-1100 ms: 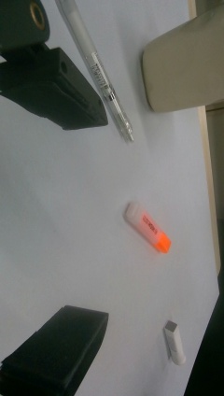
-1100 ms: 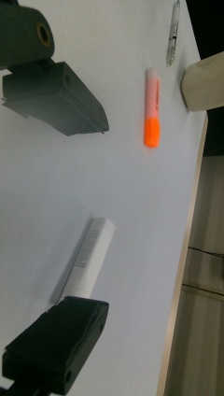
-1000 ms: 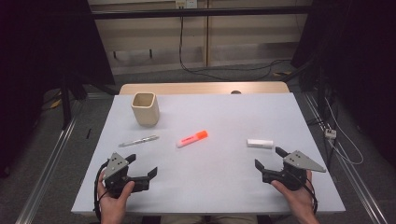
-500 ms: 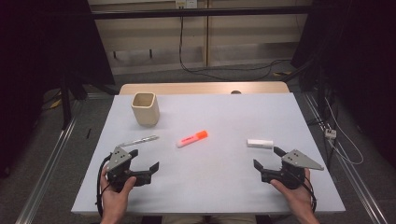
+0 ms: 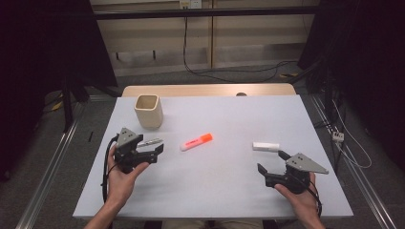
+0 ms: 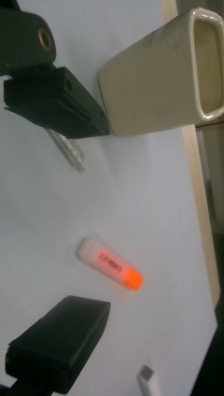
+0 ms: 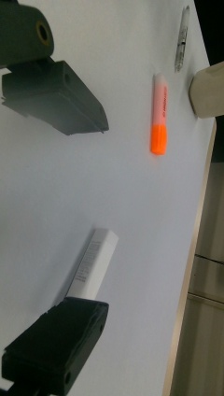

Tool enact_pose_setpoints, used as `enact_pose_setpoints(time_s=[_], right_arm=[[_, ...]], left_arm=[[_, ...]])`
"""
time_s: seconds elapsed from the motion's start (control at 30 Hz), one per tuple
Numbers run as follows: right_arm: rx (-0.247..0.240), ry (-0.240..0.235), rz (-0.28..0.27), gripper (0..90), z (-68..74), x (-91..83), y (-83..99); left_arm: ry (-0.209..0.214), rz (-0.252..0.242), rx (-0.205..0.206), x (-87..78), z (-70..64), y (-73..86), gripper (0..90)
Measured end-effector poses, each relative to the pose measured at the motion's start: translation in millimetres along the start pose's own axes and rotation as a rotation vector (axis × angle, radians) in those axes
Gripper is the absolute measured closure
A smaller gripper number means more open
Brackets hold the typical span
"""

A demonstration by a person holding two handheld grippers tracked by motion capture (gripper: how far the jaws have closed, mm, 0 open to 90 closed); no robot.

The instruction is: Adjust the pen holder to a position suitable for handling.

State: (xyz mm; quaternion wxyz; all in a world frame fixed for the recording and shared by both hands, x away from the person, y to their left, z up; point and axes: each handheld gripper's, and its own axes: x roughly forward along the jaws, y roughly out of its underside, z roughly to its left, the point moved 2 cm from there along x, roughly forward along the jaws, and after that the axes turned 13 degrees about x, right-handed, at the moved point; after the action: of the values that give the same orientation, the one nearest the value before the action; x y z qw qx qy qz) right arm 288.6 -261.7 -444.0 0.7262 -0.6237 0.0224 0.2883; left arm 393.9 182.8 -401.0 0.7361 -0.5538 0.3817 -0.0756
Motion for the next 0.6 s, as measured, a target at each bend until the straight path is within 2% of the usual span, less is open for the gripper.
enact_pose_setpoints(time_s=[0.1, 0.2, 0.23, 0.27, 0.37, 0.4, 0.5, 0.53, 0.6], right_arm=[[-0.008, -0.007, 0.005, 10.8, 1.4, 1.4, 0.6], [-0.009, -0.009, 0.007, 10.7, 0.8, 2.1, 0.8], [-0.008, -0.010, 0.008, 10.7, 0.5, 2.2, 0.9], [-0.003, -0.011, 0.011, 10.7, -0.1, 2.0, 1.0], [-0.003, -0.010, 0.010, 10.7, 0.0, 1.8, 1.0], [-0.004, -0.013, 0.011, 10.7, 0.2, 2.0, 1.0], [-0.007, -0.013, 0.011, 10.6, 0.8, 2.5, 1.1], [-0.010, -0.013, 0.012, 10.6, 1.0, 3.0, 1.1], [-0.008, -0.017, 0.015, 10.4, 1.1, 3.5, 1.2]], left_arm=[[-0.025, 0.001, 0.008, 5.6, 11.7, -10.4, 12.2], [-0.027, 0.000, -0.031, 9.2, 23.3, -18.6, 10.3], [-0.029, 0.007, -0.030, 10.5, 26.9, -21.0, 10.3], [-0.052, 0.015, -0.029, 13.4, 32.9, -25.5, 10.4], [-0.075, 0.027, -0.026, 16.8, 39.2, -29.8, 10.6], [-0.077, 0.027, -0.044, 21.2, 45.7, -33.8, 10.7], [-0.085, 0.033, -0.042, 26.4, 52.0, -37.2, 11.2], [-0.112, 0.067, -0.022, 31.8, 58.0, -39.4, 11.2], [-0.109, 0.073, -0.020, 35.0, 61.0, -40.5, 11.4]])
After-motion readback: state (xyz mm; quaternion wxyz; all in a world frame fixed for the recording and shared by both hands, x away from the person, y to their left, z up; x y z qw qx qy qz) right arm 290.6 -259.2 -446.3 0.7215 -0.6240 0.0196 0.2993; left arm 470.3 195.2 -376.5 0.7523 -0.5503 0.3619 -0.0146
